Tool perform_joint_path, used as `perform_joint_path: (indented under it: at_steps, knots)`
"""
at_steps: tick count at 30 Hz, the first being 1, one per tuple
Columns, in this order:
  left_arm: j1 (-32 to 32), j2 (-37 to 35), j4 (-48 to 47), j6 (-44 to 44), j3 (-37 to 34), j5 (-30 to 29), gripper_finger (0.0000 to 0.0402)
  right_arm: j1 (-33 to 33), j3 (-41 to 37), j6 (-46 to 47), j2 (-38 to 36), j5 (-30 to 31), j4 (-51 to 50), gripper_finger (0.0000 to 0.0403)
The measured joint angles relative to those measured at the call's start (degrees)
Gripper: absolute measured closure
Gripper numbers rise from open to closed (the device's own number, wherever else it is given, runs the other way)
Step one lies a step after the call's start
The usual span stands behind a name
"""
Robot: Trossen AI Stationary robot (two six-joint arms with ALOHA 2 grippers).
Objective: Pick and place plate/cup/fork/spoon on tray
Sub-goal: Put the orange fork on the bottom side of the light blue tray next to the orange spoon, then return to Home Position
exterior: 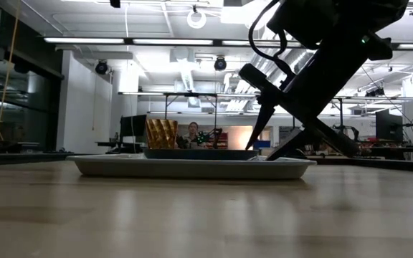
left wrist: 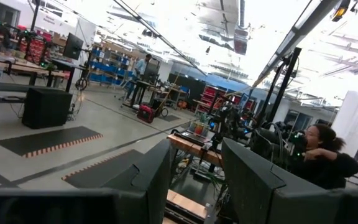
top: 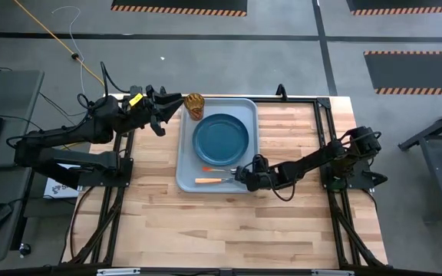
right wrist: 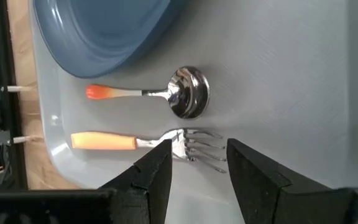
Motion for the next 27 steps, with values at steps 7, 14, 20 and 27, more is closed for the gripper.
perform_joint_path:
  at_steps: [7, 14, 20, 27]
  knots:
    - [0.0, -0.1, 0.0, 0.0, 0.0, 0.0, 0.0268, 0.0, 0.0, -2.9, -1.2, 0.5, -1.3, 0.0258]
    - [0.0, -0.1, 0.0, 0.0, 0.0, 0.0, 0.0268, 0.0, 0.0, -7.5, -7.9, 0.5, -13.4, 0.0258]
    - [0.0, -0.2, 0.0, 0.0, 0.0, 0.0, 0.0268, 0.0, 0.0, -23.9, -16.6, -0.1, -21.6, 0.0258]
    - [0.0, -0.2, 0.0, -1.4, 0.0, -0.1, 0.0268, -1.9, 0.0, -45.2, -26.1, -5.3, -21.6, 0.0258]
